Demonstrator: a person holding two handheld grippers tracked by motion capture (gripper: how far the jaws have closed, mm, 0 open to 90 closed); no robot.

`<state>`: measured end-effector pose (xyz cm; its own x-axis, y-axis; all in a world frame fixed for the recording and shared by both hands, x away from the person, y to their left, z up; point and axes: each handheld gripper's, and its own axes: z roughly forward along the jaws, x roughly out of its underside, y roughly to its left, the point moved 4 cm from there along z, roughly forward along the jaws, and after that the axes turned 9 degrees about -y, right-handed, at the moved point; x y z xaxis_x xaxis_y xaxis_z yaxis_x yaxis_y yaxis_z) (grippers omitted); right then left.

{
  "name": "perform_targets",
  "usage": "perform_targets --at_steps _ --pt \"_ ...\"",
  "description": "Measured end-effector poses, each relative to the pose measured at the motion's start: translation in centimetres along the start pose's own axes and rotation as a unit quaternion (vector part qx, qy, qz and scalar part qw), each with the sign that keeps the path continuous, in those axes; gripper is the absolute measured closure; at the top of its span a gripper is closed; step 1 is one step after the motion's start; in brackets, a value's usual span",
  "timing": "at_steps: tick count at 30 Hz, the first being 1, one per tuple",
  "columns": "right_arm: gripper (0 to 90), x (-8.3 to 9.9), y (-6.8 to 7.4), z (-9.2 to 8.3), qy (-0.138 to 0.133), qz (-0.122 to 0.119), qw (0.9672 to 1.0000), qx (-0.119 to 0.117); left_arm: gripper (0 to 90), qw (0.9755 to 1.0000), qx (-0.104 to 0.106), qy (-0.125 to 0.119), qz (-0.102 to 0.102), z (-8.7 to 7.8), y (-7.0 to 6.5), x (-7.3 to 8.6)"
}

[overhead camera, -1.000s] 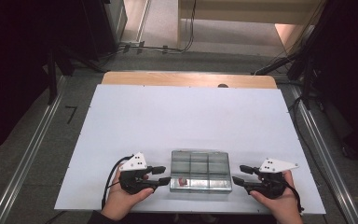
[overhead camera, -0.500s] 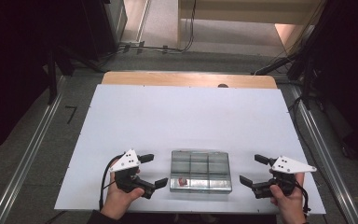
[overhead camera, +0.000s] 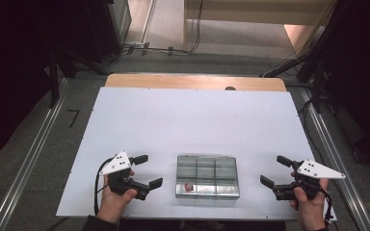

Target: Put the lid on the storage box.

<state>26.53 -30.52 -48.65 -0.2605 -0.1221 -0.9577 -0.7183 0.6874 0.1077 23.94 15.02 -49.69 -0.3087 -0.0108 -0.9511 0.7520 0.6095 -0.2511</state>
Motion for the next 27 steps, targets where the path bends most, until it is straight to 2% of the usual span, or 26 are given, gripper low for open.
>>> perform_targets --at_steps 8,10,13,20,27 --pt "0.0 0.6 -1.7 -0.9 -0.002 0.008 0.9999 0.012 0.0 0.9994 -0.03 -0.015 -0.007 -2.1 1.8 0.2" --pt "0.0 0.8 -2.1 -1.0 -0.003 0.009 0.9998 0.015 0.0 0.9989 -0.045 -0.009 0.006 -2.6 2.2 0.3" --pt "0.0 1.1 -2.6 -1.3 -0.002 0.011 0.9998 0.019 0.0 0.9986 -0.05 -0.015 0.009 -3.2 2.6 0.4" --pt "0.0 1.9 -3.8 -1.7 -0.002 0.022 0.9993 0.029 0.0 0.9979 -0.06 -0.022 -0.001 -4.4 3.8 0.9" --pt "0.0 2.2 -4.0 -1.4 0.002 0.024 0.9993 0.029 0.0 0.9973 -0.069 -0.023 -0.009 -4.8 4.4 1.1"
